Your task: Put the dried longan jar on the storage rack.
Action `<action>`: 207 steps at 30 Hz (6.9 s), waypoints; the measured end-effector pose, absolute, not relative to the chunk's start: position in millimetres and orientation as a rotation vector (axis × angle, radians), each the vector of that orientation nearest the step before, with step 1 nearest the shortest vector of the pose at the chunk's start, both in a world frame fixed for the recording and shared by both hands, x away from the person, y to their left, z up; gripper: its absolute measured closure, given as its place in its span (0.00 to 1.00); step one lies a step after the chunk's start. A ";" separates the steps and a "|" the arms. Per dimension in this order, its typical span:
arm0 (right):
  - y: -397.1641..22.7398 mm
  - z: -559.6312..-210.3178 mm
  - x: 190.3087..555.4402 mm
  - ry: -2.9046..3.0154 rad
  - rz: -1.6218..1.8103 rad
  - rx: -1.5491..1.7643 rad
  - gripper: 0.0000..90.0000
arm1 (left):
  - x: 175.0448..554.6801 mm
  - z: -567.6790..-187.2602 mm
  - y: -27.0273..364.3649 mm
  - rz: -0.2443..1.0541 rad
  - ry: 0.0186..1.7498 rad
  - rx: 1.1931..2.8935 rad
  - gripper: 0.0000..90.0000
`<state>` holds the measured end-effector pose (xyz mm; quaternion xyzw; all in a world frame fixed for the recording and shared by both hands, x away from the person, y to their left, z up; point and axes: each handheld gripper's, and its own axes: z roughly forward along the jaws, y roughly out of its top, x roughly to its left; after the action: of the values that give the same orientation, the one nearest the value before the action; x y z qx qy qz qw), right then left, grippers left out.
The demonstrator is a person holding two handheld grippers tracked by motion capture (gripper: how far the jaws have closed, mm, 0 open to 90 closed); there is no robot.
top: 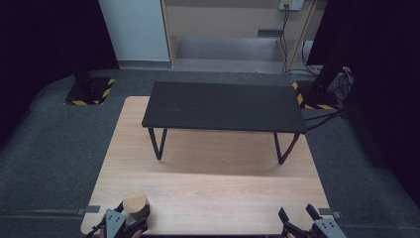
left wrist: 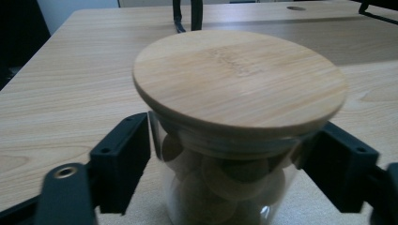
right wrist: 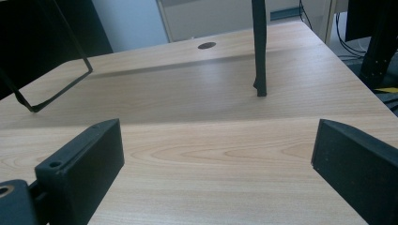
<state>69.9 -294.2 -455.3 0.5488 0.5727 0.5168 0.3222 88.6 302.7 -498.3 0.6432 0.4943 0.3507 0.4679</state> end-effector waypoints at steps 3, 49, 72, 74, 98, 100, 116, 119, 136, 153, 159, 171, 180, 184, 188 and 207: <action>-293.9 -455.7 69.8 1.500 1.358 1.442 0.03 | 88.9 -495.0 302.3 0.860 1.214 1.592 0.27; -291.7 -447.5 73.0 1.530 1.375 1.396 0.05 | 209.5 -276.8 294.0 0.837 0.892 1.585 0.27; -296.7 -443.0 65.4 1.492 1.350 1.419 0.05 | 307.0 -272.6 265.4 0.866 0.958 1.607 0.27; -297.2 -442.9 64.8 1.490 1.348 1.421 0.05 | 309.4 -273.7 263.9 0.870 0.954 1.609 0.27; -302.2 -443.7 61.7 1.475 1.321 1.445 0.06 | 348.4 -282.9 262.5 0.771 1.022 1.647 0.27; -301.9 -443.9 62.4 1.477 1.320 1.442 0.06 | 348.1 -282.9 262.1 0.773 1.021 1.648 0.27; -301.9 -443.5 62.3 1.484 1.327 1.445 0.05 | 349.5 -283.0 266.8 0.744 1.026 1.640 0.12; -302.0 -443.5 62.2 1.483 1.327 1.445 0.05 | 347.6 -282.8 267.9 0.749 1.022 1.635 0.10; -298.1 -441.5 65.3 1.496 1.330 1.433 0.05 | 326.3 -273.7 274.0 0.768 0.983 1.639 0.08; -292.4 -439.9 69.8 1.515 1.335 1.422 0.05 | 293.0 -279.3 283.4 0.761 0.957 1.603 0.08; -289.7 -441.2 69.8 1.513 1.341 1.423 0.05 | 279.5 -287.5 286.1 0.747 0.950 1.592 0.08; -287.2 -441.9 72.8 1.527 1.342 1.419 0.05 | 249.3 -306.5 292.0 0.747 0.936 1.576 0.07; -284.4 -443.1 75.2 1.541 1.343 1.414 0.05 | 229.2 -320.4 297.1 0.739 0.958 1.571 0.07; -282.9 -443.8 75.8 1.540 1.347 1.414 0.05 | 218.6 -329.9 296.8 0.734 0.971 1.566 0.07; -282.0 -443.7 76.3 1.543 1.349 1.409 0.05 | 211.7 -337.8 297.7 0.724 0.983 1.576 0.07; -281.1 -444.4 76.4 1.548 1.350 1.407 0.05 | 186.4 -390.5 309.4 0.640 1.083 1.594 0.07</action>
<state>76.4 -281.1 -444.4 0.5355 0.5888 0.5138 0.3202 186.4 309.4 -390.5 0.6669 0.4534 0.2676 0.5274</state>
